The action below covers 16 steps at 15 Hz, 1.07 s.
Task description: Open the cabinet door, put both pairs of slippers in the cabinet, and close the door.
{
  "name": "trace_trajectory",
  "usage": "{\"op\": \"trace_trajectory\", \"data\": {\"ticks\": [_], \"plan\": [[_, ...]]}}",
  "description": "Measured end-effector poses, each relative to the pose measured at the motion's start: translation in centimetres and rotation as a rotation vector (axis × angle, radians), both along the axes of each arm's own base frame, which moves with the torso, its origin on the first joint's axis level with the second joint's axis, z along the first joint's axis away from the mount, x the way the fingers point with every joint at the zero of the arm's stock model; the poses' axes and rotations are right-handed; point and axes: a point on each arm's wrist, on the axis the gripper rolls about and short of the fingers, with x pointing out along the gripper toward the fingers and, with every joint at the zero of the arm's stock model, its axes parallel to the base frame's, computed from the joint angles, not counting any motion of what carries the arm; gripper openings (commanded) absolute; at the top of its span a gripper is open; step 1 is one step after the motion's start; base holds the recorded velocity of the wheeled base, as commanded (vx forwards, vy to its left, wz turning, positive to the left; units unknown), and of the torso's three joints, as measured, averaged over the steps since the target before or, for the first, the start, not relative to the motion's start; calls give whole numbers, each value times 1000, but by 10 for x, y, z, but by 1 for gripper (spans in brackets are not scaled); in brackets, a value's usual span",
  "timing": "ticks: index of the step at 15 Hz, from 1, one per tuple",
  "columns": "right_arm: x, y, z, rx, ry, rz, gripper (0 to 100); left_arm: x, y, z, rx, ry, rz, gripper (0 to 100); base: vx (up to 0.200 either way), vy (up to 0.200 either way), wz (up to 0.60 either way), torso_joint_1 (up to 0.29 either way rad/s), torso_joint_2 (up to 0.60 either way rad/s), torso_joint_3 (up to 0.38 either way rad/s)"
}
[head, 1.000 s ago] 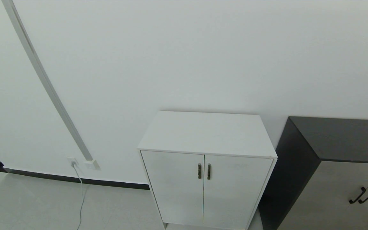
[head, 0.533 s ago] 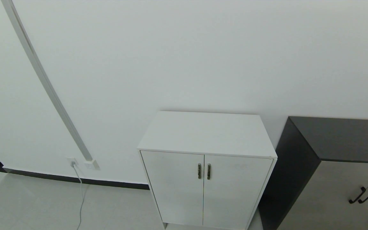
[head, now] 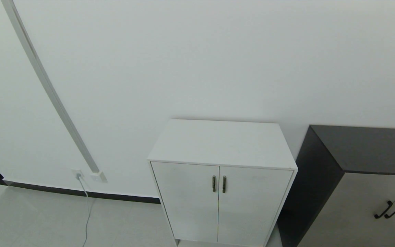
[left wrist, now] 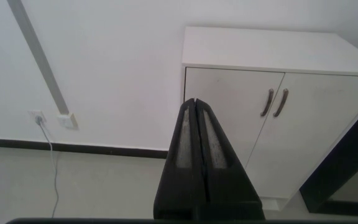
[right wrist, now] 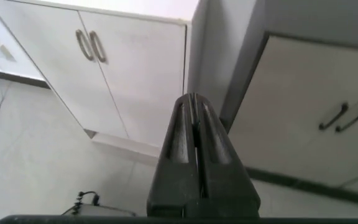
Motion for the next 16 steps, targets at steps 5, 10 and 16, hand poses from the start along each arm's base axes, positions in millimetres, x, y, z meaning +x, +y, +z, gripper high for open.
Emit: {"op": "trace_trajectory", "data": {"ticks": [5,10,16], "plan": [[-6,-1,-1,19,-74,-4,0,0,0,0,0,0,-1,0,0,0,0,0,0,0],[-8,-1,-1,19,-97,-87,0,0,0,0,0,0,0,0,0,0,0,0,0,0],[-12,1,-3,19,-150,-173,0,0,0,0,0,0,-1,0,0,0,0,0,0,0]]}}
